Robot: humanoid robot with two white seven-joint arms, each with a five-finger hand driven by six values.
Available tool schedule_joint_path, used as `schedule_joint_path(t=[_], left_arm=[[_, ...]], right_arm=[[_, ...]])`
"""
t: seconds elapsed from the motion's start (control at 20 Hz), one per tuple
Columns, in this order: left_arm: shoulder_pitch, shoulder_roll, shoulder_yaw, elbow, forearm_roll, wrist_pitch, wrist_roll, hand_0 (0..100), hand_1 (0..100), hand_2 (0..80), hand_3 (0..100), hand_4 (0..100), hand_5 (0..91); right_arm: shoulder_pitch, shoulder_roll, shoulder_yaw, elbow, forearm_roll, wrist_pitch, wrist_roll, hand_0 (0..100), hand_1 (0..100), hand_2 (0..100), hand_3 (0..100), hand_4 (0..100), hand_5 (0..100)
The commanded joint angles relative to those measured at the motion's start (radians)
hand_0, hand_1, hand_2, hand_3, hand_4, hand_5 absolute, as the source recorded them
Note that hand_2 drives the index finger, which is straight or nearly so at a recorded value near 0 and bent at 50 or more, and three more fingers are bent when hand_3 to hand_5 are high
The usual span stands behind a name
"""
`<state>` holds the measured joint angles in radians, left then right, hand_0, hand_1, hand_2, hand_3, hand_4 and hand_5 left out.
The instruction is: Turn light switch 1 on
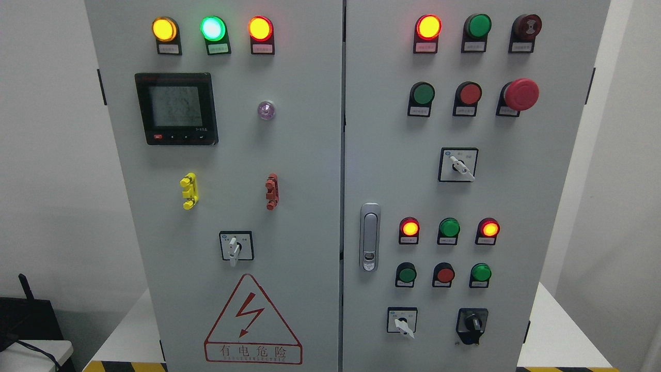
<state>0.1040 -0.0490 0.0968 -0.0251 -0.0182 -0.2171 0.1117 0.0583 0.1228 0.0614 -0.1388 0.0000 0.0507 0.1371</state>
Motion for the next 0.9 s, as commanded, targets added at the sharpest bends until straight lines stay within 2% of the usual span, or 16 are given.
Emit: schedule_joint_path(t=[0.0, 0.15, 0.35, 0.6, 0.85], left_arm=[[0.029, 0.04, 0.113, -0.146, 0.027, -0.01, 0.014, 41, 0, 0.0, 0, 8, 0.0], [0.029, 0.089, 0.23, -0.222, 0.017, 0.002, 0.003, 41, 0, 0.0, 1, 8, 0.0], [0.033, 0.142, 0.286, -0.367, 0.014, 0.001, 0.005, 41, 0, 0.0, 3, 9, 0.0], [0.042, 0.143, 0.449, -0.678, -0.012, 0.001, 0.005, 40, 0, 0.0, 8, 13, 0.0], [0.042, 0.133, 0.52, -0.941, -0.012, -0.011, 0.003, 40, 0, 0.0, 17, 21, 1.5]], right_arm=[[0.0, 0.0, 0.0, 0.001, -0.018, 0.0, -0.001, 12, 39, 0, 0, 0, 0], [0.0, 0.0, 0.0, 0.001, -0.018, 0.0, -0.001, 12, 39, 0, 0, 0, 0], [0.0, 0.0, 0.0, -0.001, -0.018, 0.0, -0.001, 12, 39, 0, 0, 0, 0], [0.0, 0.0, 0.0, -0.001, -0.017, 0.0, 0.001, 12, 39, 0, 0, 0, 0], [0.0, 0.0, 0.0, -0.001, -0.018, 0.0, -0.001, 12, 39, 0, 0, 0, 0]])
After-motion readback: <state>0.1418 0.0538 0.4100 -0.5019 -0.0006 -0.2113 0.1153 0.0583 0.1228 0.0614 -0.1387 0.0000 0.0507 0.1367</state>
